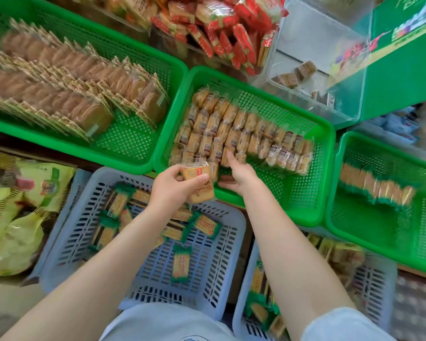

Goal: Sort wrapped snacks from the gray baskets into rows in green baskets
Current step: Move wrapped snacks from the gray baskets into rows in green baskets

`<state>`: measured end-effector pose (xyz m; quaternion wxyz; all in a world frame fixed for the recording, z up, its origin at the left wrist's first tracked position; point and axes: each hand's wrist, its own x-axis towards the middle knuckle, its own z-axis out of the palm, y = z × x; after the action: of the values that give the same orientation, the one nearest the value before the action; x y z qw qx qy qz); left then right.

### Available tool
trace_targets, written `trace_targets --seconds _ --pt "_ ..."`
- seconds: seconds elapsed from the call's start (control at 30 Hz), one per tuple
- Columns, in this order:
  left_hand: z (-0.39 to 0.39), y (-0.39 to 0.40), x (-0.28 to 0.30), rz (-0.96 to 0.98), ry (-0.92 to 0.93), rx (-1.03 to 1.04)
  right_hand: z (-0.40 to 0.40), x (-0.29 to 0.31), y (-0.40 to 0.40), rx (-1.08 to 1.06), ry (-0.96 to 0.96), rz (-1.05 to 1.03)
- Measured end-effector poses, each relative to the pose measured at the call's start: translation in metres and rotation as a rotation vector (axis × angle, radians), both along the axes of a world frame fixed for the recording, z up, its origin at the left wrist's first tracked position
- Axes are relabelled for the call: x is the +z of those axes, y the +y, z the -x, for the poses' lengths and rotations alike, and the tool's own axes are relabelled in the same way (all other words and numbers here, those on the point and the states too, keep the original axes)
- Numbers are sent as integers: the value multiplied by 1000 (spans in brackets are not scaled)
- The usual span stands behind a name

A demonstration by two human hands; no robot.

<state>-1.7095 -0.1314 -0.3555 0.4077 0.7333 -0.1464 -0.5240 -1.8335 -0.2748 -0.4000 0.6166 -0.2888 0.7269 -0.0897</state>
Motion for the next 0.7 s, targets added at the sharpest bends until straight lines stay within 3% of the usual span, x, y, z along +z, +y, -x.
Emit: trace_targets --seconds 0.17,0.33,0.53,0.63,0.7 --pt "-1 -8 2 -72 -30 -19 -5 -5 -11 -27 -23 87" --pt "-2 -10 2 -109 -29 -13 -4 3 -13 210 201 41" --pt "-4 -13 15 -118 -62 -69 19 25 -12 430 131 -52" --pt "-1 -15 20 -50 47 -45 39 39 -8 423 211 102" --pt "6 -22 24 44 185 5 53 53 2 331 146 227"
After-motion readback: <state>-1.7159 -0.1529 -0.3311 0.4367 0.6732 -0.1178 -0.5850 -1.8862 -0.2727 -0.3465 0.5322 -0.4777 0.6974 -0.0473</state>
